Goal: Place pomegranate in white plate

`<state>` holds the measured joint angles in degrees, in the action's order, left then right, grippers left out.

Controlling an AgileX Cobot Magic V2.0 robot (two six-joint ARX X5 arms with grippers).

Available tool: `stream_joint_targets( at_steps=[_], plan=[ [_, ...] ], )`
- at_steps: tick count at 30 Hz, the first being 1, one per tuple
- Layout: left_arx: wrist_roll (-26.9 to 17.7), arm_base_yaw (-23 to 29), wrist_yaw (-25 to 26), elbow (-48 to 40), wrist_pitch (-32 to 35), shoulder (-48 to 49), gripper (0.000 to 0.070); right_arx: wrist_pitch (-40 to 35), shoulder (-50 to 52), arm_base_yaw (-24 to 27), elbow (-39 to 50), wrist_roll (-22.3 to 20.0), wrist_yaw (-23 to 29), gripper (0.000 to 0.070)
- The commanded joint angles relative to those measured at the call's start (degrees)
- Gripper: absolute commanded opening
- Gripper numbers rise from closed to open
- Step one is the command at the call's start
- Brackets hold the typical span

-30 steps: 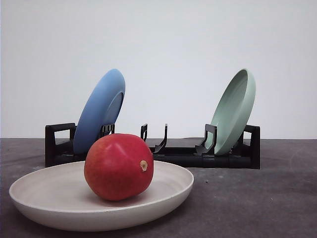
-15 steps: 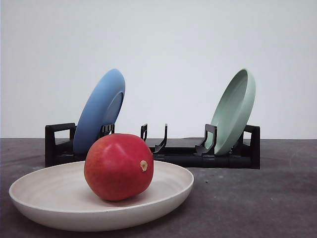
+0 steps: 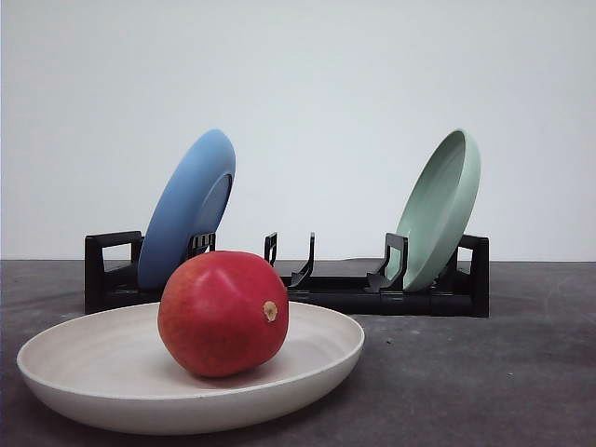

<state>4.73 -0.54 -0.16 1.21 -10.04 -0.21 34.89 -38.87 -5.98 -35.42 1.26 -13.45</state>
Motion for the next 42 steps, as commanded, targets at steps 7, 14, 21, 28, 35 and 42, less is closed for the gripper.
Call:
stream_joint_targets(
  at_steps=[7, 14, 21, 28, 35, 42],
  plan=[
    [0.4, 0.0, -0.3, -0.5, 0.8, 0.0, 0.0004, -0.6, -0.3, -0.2, -0.2, -0.5, 0.0, 0.0022],
    [0.4, 0.0, -0.3, -0.5, 0.8, 0.0, 0.0004, -0.6, -0.3, -0.2, -0.2, -0.6, 0.0, 0.0022],
    [0.4, 0.0, -0.3, -0.5, 0.8, 0.0, 0.0004, -4.3, 5.1, 0.5, 2.6, -5.7, 5.6, 0.0022],
    [0.4, 0.0, -0.2, -0.5, 0.8, 0.0, 0.0004, -21.1, 17.6, 4.0, 17.3, -4.5, 8.9, 0.0022],
    [0.4, 0.0, -0.3, -0.5, 0.8, 0.0, 0.0004, -25.8, 27.3, 5.7, 28.2, -3.1, 10.9, 0.0022],
    [0.4, 0.0, -0.3, -0.5, 0.8, 0.0, 0.0004, -26.0, 35.9, 5.7, 34.3, -1.4, 13.9, 0.0022]
  ],
)
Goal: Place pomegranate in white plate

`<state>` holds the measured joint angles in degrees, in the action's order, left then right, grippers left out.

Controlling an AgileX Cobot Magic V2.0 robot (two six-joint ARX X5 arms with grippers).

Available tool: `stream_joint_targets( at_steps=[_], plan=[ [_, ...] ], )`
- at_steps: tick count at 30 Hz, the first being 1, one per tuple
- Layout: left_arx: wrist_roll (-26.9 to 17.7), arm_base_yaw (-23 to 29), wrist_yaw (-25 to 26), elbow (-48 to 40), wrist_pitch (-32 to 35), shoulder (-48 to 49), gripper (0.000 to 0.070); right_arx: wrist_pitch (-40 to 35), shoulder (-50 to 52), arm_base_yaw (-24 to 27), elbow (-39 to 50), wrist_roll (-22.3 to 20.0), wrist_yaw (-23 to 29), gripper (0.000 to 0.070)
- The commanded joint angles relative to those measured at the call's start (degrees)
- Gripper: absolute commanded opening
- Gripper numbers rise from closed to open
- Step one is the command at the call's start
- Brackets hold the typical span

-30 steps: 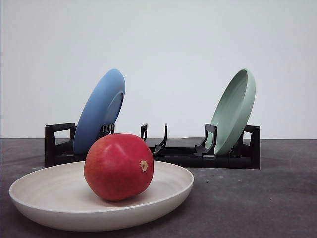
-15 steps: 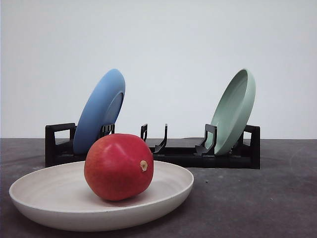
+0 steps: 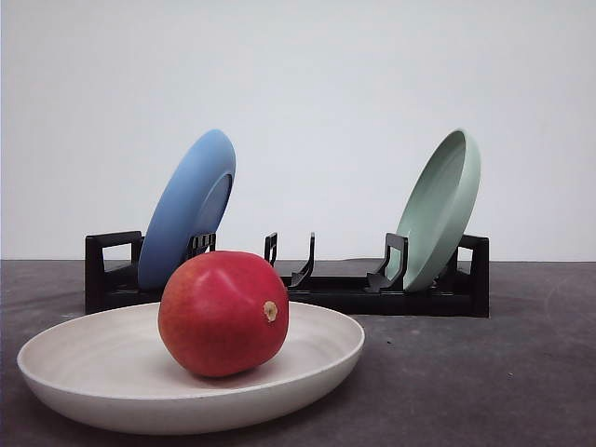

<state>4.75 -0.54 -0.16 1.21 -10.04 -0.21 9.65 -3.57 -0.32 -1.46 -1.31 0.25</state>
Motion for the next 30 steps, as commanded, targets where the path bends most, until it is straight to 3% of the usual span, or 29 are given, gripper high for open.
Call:
stream_joint_targets(
  at_steps=[1, 30],
  plan=[
    [0.4, 0.0, -0.3, -0.5, 0.8, 0.0, 0.0004, -0.2, 2.0, 0.1, 0.9, 1.4, 0.2, 0.0022],
    [0.4, 0.0, -0.3, -0.5, 0.9, 0.0, 0.0004, -0.9, 3.4, 0.1, 0.9, 1.3, 0.2, 0.0022]
  ],
)
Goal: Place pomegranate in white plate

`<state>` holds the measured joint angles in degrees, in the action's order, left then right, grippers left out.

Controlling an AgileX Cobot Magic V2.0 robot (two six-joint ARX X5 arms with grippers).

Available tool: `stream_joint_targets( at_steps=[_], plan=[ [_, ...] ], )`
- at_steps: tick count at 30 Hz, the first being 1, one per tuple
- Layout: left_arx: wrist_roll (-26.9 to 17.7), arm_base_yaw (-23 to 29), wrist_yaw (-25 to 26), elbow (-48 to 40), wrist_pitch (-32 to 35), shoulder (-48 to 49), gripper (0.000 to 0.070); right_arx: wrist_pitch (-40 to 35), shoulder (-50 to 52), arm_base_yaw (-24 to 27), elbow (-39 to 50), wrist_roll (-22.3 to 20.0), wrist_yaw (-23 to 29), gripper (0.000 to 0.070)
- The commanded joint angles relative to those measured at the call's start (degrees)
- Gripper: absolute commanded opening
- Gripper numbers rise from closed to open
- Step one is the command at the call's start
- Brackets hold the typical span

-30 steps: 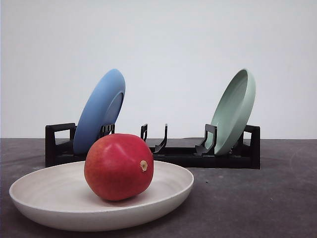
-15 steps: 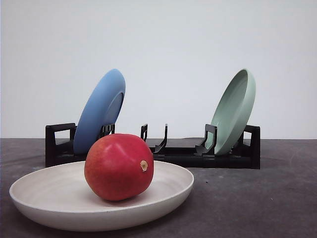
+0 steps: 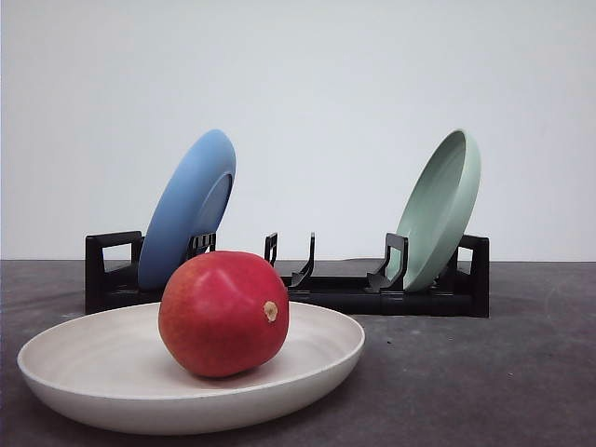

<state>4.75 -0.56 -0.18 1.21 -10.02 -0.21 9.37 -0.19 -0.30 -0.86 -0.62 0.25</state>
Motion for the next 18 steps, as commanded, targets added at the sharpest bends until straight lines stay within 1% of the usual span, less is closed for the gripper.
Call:
stream_joint_targets(
  at_steps=[1, 18],
  plan=[
    [0.4, 0.1, -0.2, -0.5, 0.9, 0.0, 0.0004, -0.6, 0.0, 0.1, 0.3, 0.6, 0.2, 0.0022],
    [0.4, 0.1, -0.2, -0.5, 0.9, 0.0, 0.0004, -0.6, 0.0, 0.1, 0.3, 0.6, 0.2, 0.0022]
  ],
)
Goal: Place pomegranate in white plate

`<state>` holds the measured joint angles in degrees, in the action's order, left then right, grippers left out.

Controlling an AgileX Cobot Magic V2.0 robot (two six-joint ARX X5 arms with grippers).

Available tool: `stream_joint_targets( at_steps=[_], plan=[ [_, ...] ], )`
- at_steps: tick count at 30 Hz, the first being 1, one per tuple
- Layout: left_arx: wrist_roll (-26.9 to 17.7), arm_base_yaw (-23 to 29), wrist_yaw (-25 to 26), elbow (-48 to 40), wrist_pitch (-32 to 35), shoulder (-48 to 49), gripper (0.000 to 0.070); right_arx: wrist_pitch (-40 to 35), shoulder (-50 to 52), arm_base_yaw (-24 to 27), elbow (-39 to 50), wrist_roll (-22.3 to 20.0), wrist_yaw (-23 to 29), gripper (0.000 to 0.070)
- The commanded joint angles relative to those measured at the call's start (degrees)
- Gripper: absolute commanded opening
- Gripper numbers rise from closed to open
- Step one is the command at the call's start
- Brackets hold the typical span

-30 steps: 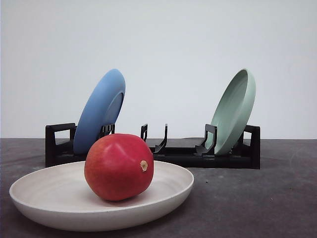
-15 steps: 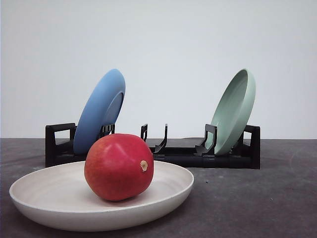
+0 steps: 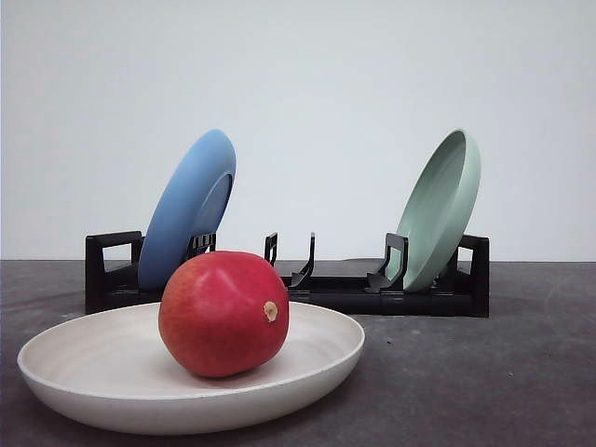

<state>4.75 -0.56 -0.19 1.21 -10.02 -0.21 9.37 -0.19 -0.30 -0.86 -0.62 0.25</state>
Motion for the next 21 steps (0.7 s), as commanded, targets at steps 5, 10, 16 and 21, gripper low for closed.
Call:
stream_joint_targets(
  at_steps=[5, 10, 16, 21],
  plan=[
    [0.4, 0.1, -0.2, -0.5, 0.9, 0.0, 0.0004, -0.6, 0.0, 0.1, 0.3, 0.6, 0.2, 0.0022],
    [0.4, 0.1, -0.2, -0.5, 0.9, 0.0, 0.0004, -0.6, 0.0, 0.1, 0.3, 0.6, 0.2, 0.0022],
    [0.4, 0.1, -0.2, -0.5, 0.9, 0.0, 0.0004, -0.6, 0.0, 0.1, 0.3, 0.6, 0.2, 0.0022],
    [0.4, 0.1, -0.2, -0.5, 0.9, 0.0, 0.0004, -0.6, 0.0, 0.1, 0.3, 0.6, 0.2, 0.0022]
  ],
)
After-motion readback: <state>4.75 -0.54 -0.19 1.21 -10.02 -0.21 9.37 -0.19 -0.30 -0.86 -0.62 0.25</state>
